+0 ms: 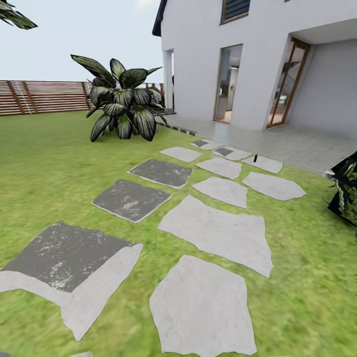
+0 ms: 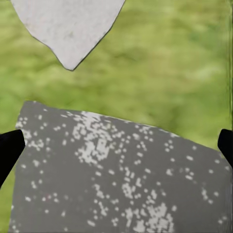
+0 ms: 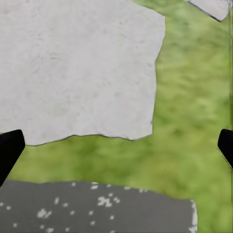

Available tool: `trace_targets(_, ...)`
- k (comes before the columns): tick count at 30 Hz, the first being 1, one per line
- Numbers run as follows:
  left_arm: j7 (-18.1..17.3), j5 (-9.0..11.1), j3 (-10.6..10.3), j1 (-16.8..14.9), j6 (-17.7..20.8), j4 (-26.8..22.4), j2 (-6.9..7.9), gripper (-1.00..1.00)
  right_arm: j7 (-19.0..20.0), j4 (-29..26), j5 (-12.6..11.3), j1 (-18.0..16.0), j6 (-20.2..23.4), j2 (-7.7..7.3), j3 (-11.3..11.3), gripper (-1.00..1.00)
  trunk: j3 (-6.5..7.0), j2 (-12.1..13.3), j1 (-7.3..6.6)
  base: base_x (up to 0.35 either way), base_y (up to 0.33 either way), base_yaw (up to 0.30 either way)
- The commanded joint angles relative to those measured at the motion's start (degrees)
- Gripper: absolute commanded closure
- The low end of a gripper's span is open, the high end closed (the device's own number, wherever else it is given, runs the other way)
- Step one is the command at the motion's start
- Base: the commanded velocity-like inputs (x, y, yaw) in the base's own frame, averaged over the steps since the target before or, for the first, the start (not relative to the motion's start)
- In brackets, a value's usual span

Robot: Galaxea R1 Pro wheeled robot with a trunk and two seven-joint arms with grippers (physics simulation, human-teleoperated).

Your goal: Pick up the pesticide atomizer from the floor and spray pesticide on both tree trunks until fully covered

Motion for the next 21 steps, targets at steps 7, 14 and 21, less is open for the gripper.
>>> trace_targets(7, 0.03, 0.3, -0.03, 0.01, -0.19, 0.03, 0.0, -1.0, -0.12, 0.05, 0.02, -0.05, -0.17, 0.0, 0.02, -1.0, -0.05, -0.01, 0.02, 0.335, 0.0, -0.285)
trace_targets(14, 0.03, 0.3, 0.02, -0.01, -0.2, 0.03, 0.0, -1.0, -0.12, 0.05, 0.02, -0.06, -0.16, 0.0, 0.02, -1.0, -0.05, -0.01, 0.02, 0.335, 0.0, -0.296)
trace_targets(21, 0.03, 0.3, 0.05, 0.01, -0.24, 0.03, 0.02, -1.0, -0.12, 0.05, 0.02, -0.03, -0.18, 0.0, 0.02, -1.0, -0.05, -0.01, 0.02, 0.335, 0.0, -0.178)
